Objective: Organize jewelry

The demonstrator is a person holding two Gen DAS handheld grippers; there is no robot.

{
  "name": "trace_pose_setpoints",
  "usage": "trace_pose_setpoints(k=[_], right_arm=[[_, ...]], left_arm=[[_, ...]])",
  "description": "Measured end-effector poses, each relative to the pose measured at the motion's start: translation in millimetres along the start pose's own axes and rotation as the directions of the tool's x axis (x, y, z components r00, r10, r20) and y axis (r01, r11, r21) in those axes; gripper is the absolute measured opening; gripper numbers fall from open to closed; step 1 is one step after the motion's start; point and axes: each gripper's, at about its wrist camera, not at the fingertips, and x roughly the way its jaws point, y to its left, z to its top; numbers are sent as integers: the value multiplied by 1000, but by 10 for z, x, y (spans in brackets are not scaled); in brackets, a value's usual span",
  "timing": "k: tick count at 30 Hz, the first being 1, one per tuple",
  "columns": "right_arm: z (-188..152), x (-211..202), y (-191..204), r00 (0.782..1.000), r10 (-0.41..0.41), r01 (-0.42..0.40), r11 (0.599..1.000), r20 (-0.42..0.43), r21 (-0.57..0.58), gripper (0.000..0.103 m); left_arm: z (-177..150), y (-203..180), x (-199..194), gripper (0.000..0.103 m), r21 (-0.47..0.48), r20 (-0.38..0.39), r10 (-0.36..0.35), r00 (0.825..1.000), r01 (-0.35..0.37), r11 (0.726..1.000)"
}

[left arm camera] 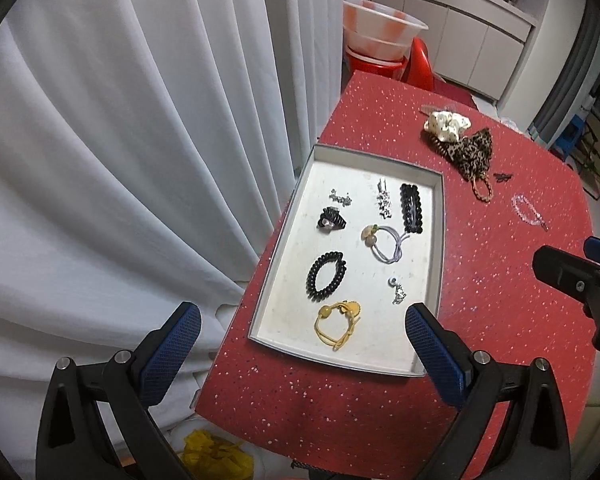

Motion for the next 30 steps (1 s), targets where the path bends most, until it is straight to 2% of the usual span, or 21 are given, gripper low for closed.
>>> trace_pose_setpoints(k=[14,30], right_arm=[[-2,-283,17,998,-19,20,1000,66,-11,103],[7,-303,5,997,-10,11,1000,72,-4,103]], left_arm=[[59,36,-264,102,-41,48,37,998,-36,999],[76,20,-300,102,-45,53,43,998,-40,998]])
